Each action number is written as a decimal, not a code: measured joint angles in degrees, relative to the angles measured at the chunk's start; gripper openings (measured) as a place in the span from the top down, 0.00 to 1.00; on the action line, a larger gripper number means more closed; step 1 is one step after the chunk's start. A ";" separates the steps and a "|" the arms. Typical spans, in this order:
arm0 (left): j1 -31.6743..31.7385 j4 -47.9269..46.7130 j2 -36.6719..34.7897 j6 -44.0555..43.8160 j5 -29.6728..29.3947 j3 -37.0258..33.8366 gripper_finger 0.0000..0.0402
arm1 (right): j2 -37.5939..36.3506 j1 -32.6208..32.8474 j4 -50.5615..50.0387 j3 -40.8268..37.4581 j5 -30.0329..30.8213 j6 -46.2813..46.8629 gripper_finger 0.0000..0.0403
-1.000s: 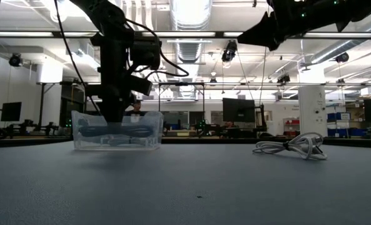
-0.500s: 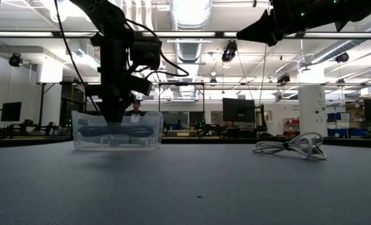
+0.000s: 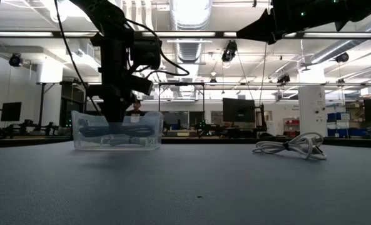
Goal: Pick and place USB-C Cables
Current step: Put the purple charger cable into the bin, then put the blue charger cable into the bin
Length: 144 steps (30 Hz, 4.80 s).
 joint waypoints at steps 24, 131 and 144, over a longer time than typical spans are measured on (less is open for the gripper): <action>0.02 0.68 -0.01 0.02 -0.02 0.00 0.95 | 0.00 0.00 -0.04 0.00 0.02 -0.05 0.83; -51.05 -9.83 -0.69 -104.37 23.11 -0.59 0.81 | 0.15 0.00 11.74 0.00 0.02 -11.04 0.83; -52.71 -9.44 -0.69 -106.34 22.40 -4.12 0.53 | 0.15 0.00 10.60 0.00 0.04 -10.28 0.83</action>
